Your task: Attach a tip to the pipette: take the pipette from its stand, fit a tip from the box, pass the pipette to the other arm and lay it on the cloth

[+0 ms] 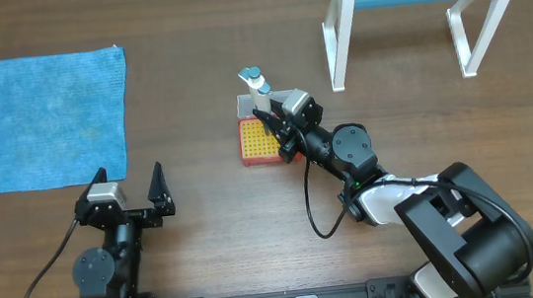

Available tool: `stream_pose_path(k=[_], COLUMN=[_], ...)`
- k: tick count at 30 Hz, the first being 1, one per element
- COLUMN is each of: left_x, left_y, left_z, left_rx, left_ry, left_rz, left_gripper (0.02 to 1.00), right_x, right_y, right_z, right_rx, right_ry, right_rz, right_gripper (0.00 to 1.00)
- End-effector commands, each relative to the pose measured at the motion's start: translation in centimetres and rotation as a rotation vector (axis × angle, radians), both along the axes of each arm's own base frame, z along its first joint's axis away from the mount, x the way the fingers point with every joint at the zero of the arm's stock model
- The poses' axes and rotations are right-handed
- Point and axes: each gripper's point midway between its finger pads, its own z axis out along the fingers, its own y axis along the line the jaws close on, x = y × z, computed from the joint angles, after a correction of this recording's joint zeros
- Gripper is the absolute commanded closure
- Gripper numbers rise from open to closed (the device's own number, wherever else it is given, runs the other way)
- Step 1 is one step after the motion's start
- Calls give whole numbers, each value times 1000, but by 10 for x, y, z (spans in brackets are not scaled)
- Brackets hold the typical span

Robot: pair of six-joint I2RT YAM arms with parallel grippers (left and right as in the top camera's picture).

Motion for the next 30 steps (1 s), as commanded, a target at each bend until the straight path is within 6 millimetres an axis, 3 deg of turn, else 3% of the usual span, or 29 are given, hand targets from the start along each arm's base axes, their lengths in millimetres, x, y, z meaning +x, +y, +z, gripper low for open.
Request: stream_pose_path(k=[1, 13, 30], left_x=[0, 0, 0], left_y=[1, 1, 1], left_z=[-1, -1, -1], left_rx=[-8, -8, -8], left_ry=[2, 2, 2], left_rz=[7, 7, 7], left_gripper=[23, 23, 23], right_x=[-1, -7, -3], right_y=[-6, -3, 0], right_z=[13, 45, 147], right_rx=[-19, 29, 106], right_ry=[-62, -120, -227], right_rz=[-23, 11, 12], right_gripper=[923, 921, 923])
